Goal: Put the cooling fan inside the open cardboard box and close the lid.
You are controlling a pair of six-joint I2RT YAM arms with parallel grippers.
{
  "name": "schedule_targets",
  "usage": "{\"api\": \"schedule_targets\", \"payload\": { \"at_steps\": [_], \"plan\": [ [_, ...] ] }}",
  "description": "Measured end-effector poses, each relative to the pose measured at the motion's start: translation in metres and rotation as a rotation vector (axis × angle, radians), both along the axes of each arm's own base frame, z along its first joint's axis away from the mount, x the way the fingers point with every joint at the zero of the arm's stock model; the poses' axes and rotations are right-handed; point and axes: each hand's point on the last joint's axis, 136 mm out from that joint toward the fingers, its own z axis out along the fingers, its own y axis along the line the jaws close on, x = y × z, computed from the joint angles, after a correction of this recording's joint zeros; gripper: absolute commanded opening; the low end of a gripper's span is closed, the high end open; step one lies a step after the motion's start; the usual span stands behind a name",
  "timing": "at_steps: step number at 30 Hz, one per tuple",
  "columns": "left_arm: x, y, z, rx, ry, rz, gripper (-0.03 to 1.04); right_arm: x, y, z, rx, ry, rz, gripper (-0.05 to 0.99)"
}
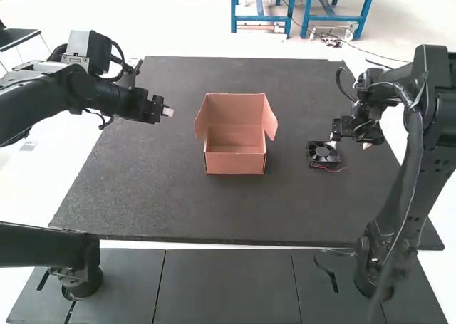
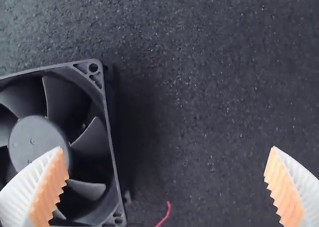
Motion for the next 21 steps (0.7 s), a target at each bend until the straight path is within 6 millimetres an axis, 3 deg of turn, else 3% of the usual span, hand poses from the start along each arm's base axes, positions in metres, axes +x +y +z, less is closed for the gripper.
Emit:
{"api": "schedule_targets", "payload": {
  "at_steps": [21],
  "plan": [
    [-0.002, -0.002, -0.001, -0.002, 0.009, -0.014, 0.96, -0.007, -0.007, -0.027, -0.033, 0.114, -0.011, 0.90]
  ]
}}
